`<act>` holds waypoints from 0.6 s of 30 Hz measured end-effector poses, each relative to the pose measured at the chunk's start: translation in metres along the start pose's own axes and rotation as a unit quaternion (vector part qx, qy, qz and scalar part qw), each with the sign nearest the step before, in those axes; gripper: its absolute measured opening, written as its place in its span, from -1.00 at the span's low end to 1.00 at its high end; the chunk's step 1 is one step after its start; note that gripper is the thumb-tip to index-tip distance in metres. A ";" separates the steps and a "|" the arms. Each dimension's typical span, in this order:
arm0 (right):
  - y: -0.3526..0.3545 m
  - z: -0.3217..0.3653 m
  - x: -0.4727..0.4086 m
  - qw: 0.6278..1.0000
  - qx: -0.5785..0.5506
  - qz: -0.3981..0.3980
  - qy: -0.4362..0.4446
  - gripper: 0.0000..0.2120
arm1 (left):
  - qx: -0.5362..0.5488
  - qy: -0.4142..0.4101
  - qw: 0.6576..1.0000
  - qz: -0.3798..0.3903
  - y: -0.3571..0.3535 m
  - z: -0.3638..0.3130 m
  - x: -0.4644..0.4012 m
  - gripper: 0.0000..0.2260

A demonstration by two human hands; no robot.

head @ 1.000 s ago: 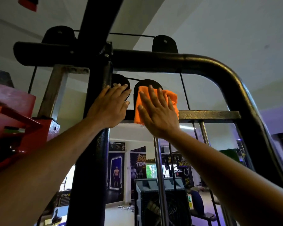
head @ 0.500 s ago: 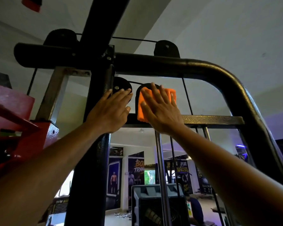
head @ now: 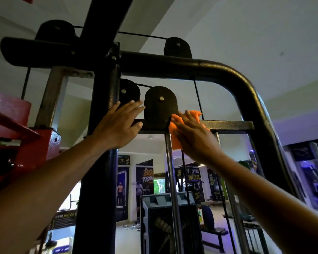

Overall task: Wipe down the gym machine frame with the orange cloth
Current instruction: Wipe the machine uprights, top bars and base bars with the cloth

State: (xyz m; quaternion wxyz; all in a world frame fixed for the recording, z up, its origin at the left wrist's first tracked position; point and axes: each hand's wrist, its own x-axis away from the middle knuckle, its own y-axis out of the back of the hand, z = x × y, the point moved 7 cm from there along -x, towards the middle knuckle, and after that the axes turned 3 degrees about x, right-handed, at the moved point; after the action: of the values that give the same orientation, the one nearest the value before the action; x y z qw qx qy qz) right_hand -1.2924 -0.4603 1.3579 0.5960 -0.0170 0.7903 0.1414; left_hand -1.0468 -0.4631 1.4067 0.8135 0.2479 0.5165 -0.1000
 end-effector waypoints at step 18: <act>0.004 -0.113 0.032 0.980 0.017 -0.069 -0.187 -0.41 | 0.007 -0.020 0.999 0.024 -0.069 -0.080 -0.028 -0.39</act>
State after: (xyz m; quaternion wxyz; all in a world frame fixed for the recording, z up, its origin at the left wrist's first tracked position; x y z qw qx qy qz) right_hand -1.4083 -0.4799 1.3563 0.7420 -0.0350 0.6637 0.0875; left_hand -1.1517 -0.4841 1.3830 0.8239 0.2639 0.4937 -0.0889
